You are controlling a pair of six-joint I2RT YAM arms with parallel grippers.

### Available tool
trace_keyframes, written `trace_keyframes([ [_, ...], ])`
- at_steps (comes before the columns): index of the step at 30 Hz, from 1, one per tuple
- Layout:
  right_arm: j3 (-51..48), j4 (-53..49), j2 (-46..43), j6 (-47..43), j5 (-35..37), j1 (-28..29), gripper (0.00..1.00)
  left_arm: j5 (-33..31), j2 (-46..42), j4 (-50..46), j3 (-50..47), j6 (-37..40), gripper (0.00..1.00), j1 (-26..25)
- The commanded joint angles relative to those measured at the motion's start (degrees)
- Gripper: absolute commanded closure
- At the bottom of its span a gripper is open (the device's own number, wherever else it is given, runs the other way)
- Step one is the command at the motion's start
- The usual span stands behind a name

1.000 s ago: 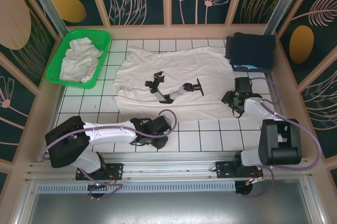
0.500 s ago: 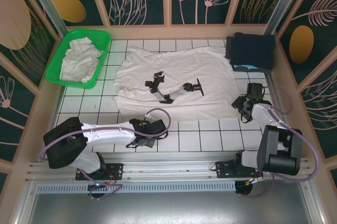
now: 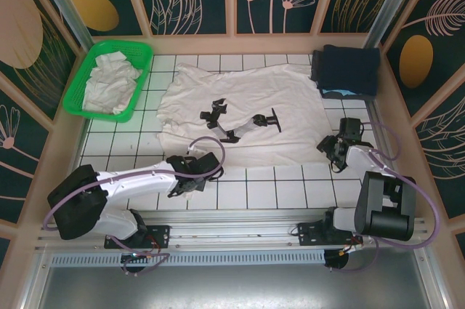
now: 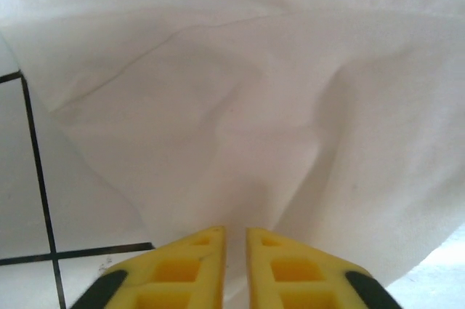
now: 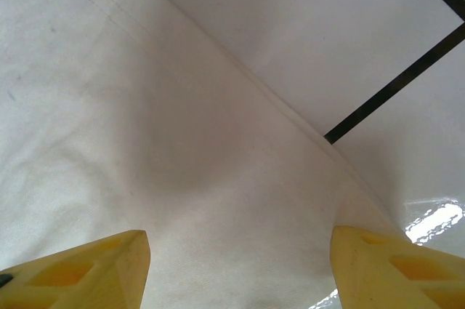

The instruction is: Fold and stack the t-shirts

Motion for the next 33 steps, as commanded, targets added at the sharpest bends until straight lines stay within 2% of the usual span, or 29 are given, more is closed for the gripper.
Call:
trace_keyframes([
  [1,-0.79,0.75,-1.3,-0.63,-0.29,-0.23,0.33,3.64,-0.38,3.15,1.88,3.16,0.74,0.1],
  [3,-0.97,0.82,-1.58,-0.65,-0.28,-0.25,0.33,8.31,-0.29,6.08,2.6,5.95,0.64,0.04],
  [5,-1.24,1.27,-1.51,-0.74,-0.87,-0.25,0.33,10.88,3.23,7.91,4.13,7.12,0.6,-0.9],
  [9,-1.46,1.81,-1.41,-0.65,-1.99,-0.2,0.33,5.16,12.37,4.16,6.94,6.01,0.54,-2.19],
  [12,-1.43,1.13,-1.76,-1.08,-1.22,-0.24,0.33,1.88,14.11,2.39,6.59,5.08,0.54,-2.24],
  [14,-1.24,0.68,-2.02,-1.1,-0.44,-0.21,0.33,1.29,13.52,2.19,6.3,4.92,0.6,-1.94],
  [15,-1.24,0.67,-2.1,-1.13,-0.33,-0.24,0.33,1.04,13.28,1.85,6.52,4.95,0.67,-1.86],
  [18,-1.33,0.73,-2.21,-0.74,-0.85,-0.2,0.33,-0.45,12.08,-0.89,8.24,4.84,0.96,-1.83],
  [19,-1.33,0.67,-2.12,-0.66,-1.03,-0.2,0.33,-0.09,11.41,-1.74,9.07,5.59,1.0,-1.86],
  [25,-1.16,-0.62,-3.55,-1.09,-1.43,-0.24,0.33,10.86,4.94,-3.54,13.29,15.06,1.0,-1.07],
  [28,-1.24,-0.5,-4.87,-0.85,-1.09,-0.22,0.33,17.52,4.05,0.63,13.33,22.36,1.0,4.7],
  [32,-1.72,-0.04,-5.45,0.05,-2.74,-0.21,0.32,21.56,11.14,7.41,12.39,26.85,0.75,12.3],
  [33,-1.93,-0.05,-5.78,0.1,-3.23,-0.2,0.32,21.9,12.94,8.1,12.05,27.05,0.75,13.18],
])
